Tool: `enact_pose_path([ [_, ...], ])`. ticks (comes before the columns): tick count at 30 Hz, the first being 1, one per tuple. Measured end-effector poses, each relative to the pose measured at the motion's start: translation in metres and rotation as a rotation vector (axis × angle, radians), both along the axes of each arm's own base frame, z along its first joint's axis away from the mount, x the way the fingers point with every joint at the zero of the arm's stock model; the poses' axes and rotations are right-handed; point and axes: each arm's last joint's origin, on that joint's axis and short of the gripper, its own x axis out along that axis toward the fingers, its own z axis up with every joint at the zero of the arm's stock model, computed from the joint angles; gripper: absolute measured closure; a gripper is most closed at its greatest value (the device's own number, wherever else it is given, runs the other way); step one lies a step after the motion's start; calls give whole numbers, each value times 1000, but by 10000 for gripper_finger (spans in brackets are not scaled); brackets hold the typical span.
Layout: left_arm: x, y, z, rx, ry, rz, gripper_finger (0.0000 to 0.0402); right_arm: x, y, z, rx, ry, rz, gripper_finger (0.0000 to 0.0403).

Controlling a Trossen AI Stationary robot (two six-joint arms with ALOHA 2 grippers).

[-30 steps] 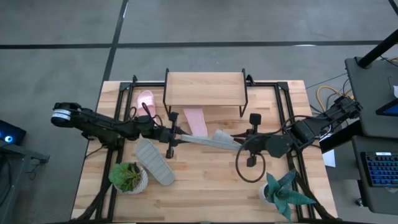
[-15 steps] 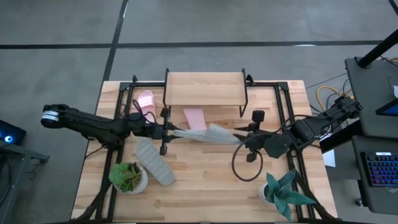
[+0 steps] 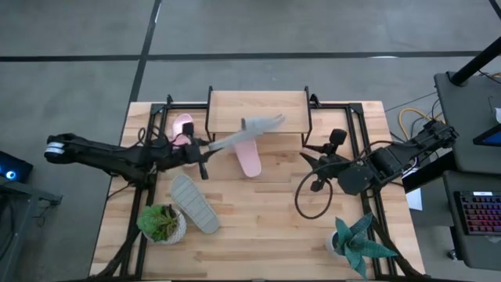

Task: Pick and place slides into the shelf
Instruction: Put the right gray slide on the shelf

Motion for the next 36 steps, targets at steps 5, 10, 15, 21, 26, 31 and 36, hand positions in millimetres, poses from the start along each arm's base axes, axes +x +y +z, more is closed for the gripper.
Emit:
enact_pose_path([
  [5,11,4,-10,96,98,186,370,2,-1,1,7,-11,-6,304],
  [10,37,5,-12,164,195,289,370,8,-5,0,25,36,71,292],
  [15,69,5,-7,273,300,386,370,14,-16,3,66,-28,3,276],
  [21,106,4,-2,380,391,401,370,18,-34,4,-24,-12,-118,266],
  [26,134,3,1,472,471,448,370,21,-47,4,-24,-4,-163,270],
  [31,159,3,1,583,578,497,370,22,-55,4,-63,34,-178,276],
  [36,181,2,2,667,639,493,370,23,-59,4,-91,59,-185,277],
])
